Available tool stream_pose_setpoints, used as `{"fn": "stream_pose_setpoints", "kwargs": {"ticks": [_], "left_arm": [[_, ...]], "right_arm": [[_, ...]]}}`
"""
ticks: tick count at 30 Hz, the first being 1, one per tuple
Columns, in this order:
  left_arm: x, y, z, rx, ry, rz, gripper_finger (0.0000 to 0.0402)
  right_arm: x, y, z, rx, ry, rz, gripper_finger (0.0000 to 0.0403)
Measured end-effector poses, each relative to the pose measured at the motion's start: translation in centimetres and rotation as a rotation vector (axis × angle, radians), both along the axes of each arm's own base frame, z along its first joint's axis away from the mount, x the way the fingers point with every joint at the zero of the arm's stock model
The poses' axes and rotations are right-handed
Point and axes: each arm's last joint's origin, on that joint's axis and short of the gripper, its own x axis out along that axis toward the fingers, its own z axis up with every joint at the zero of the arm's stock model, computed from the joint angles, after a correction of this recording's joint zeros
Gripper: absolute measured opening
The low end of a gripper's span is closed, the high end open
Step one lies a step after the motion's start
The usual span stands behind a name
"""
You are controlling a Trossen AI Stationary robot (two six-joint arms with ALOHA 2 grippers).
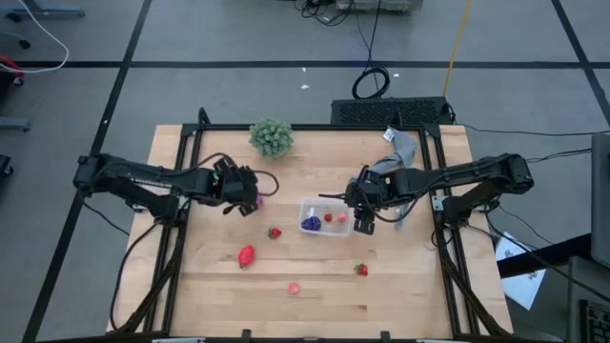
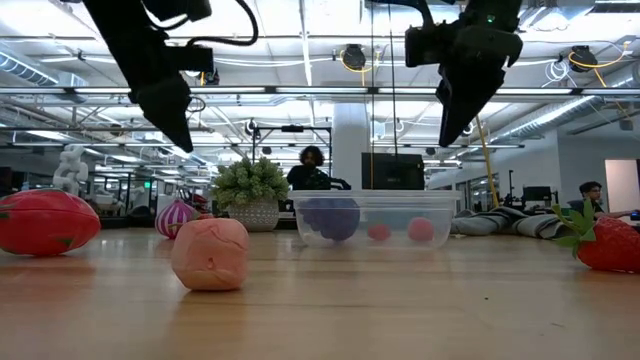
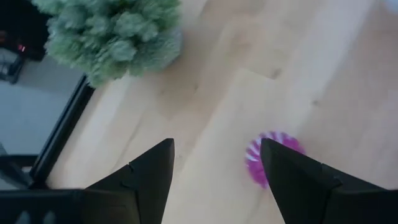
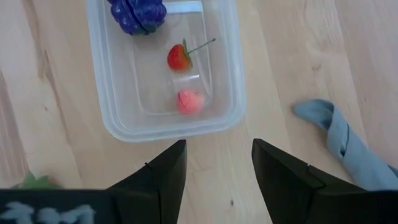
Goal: Pick and placing Produce into tupperware
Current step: Put the onion into the transparent container
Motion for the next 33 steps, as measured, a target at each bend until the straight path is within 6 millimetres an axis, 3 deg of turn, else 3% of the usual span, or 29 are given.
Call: {"fn": "stream_pose_setpoints", "kwargs": {"ticks": [10, 22, 26, 33], "left_arm": [[-0.1, 1.9, 0.0, -0.08, -0.002, 0.041, 0.0251], [0.0, 3.7, 0.3, -0.03, -0.048, 0.123, 0.0379], [0.1, 3.4, 0.3, -0.053, -0.064, 0.106, 0.0397], [1.1, 1.1, 0.4, -0.001, -0.145, 0.02, 0.0377]], "right_arm": [[-0.5, 0.0, -0.2, -0.003, 0.05, 0.0, 0.0173], [-0.5, 0.0, -0.2, -0.005, 0.059, 0.006, 0.0173], [-0.6, 0.0, -0.2, -0.004, 0.064, 0.002, 0.0173], [-0.6, 0.0, -0.2, -0.002, 0.064, -0.002, 0.0173]]}}
